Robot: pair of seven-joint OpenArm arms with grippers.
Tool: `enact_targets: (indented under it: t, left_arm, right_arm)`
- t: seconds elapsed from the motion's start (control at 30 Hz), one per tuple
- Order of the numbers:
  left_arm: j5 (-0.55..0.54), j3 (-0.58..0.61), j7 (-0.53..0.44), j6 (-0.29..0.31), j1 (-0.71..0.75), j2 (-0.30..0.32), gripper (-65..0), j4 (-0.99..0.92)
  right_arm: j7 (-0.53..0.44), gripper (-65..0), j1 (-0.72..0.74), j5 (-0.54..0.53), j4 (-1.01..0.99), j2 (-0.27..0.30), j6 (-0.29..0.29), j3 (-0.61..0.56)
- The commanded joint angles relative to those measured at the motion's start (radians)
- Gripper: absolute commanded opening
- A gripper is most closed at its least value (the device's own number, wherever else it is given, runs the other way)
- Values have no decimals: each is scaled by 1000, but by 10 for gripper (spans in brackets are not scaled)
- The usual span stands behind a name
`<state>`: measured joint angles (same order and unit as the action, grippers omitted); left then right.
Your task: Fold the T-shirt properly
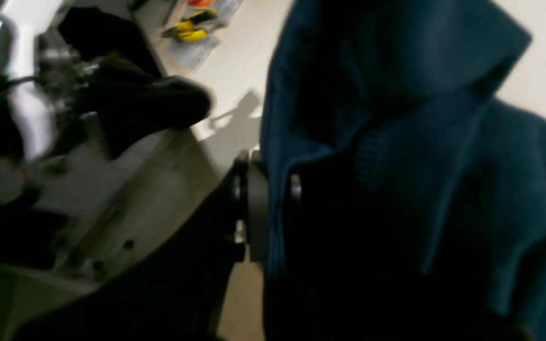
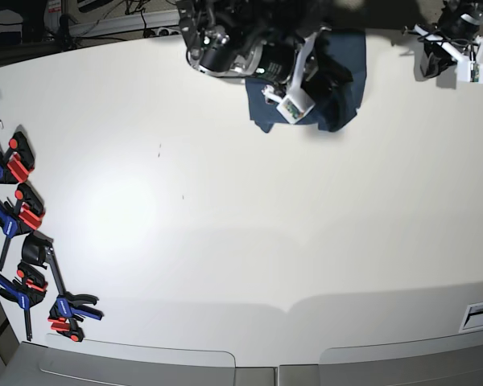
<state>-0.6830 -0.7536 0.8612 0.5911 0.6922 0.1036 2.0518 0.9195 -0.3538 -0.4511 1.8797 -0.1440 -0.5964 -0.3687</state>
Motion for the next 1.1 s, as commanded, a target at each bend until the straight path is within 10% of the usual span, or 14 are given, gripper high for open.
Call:
enact_targets:
  t: [0.0,0.17,1.07]
  left_arm:
    - [-18,-5,-22,2,9,8,-650,18]
    - [-22,-5,-24,3,8,8,-650,18]
    - [-32,-5,-23,3,9,8,-650,18]
  right_arm:
    - [-41,-650,11,8,19,-11,14,-16]
    - [-60,-650,21,117,18,-11,111,-54]
    - [97,-650,21,-46,18,-13,111,-90]
